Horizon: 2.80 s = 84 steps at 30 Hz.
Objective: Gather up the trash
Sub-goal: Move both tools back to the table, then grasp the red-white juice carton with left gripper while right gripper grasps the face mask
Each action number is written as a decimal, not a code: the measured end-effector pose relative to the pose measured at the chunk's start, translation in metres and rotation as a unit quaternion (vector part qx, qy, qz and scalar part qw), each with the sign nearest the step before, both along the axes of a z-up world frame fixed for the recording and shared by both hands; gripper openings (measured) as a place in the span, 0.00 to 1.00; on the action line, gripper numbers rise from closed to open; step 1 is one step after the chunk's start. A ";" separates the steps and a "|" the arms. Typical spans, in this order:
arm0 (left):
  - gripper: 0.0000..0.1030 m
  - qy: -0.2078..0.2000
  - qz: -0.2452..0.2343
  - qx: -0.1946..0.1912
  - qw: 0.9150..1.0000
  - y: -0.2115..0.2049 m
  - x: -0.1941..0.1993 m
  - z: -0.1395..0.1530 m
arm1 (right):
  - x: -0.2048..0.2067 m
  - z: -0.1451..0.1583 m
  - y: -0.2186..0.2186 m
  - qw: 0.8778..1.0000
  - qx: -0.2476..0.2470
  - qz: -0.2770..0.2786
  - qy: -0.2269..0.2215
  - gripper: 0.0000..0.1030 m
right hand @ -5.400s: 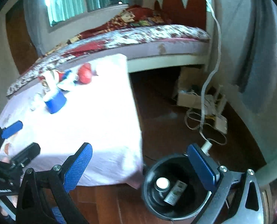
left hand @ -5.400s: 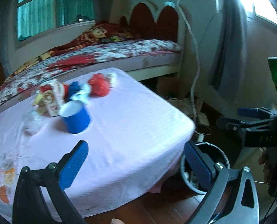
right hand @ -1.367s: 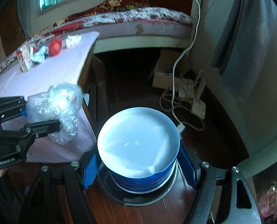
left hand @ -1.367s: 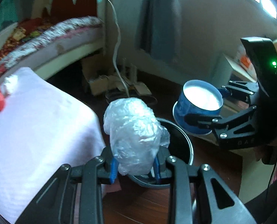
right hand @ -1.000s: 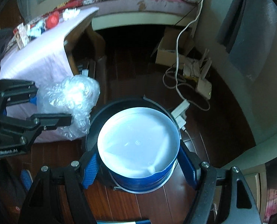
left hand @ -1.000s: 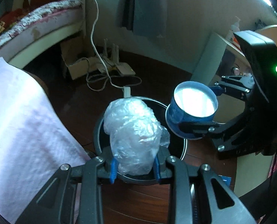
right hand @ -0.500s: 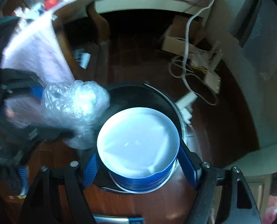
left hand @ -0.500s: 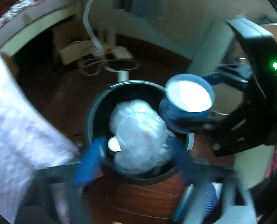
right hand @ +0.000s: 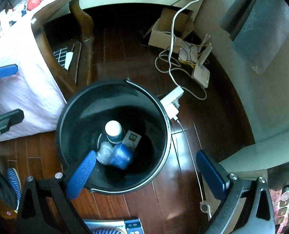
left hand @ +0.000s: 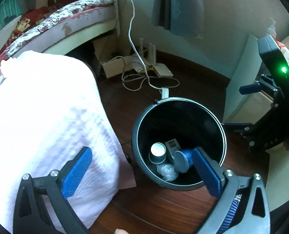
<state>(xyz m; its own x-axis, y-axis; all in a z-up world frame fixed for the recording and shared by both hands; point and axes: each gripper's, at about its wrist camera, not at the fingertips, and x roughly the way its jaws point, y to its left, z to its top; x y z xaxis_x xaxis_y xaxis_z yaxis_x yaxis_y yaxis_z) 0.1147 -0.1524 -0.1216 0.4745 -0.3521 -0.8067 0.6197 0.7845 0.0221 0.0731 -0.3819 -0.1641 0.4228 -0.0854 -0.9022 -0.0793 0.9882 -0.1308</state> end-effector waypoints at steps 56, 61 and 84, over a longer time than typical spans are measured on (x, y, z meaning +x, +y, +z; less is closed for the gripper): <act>0.86 -0.104 0.313 -0.067 0.942 0.279 0.024 0.090 | 0.082 0.156 0.249 0.968 0.085 0.135 -0.191 1.00; 0.78 -0.118 0.340 -0.066 0.931 0.308 0.047 0.090 | 0.111 0.161 0.284 0.962 0.116 0.135 -0.208 1.00; 0.52 -0.095 0.345 -0.095 0.929 0.344 0.174 0.060 | 0.218 0.117 0.339 0.966 0.151 0.101 -0.184 0.80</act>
<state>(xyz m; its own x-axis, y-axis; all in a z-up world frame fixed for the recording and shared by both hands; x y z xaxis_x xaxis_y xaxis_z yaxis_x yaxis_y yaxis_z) 0.2882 0.1914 -0.0615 0.7670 -0.0392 -0.6405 -0.0324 0.9945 -0.0997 0.2915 -0.0426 -0.0476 0.6996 0.2755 -0.6593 -0.2773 0.9550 0.1047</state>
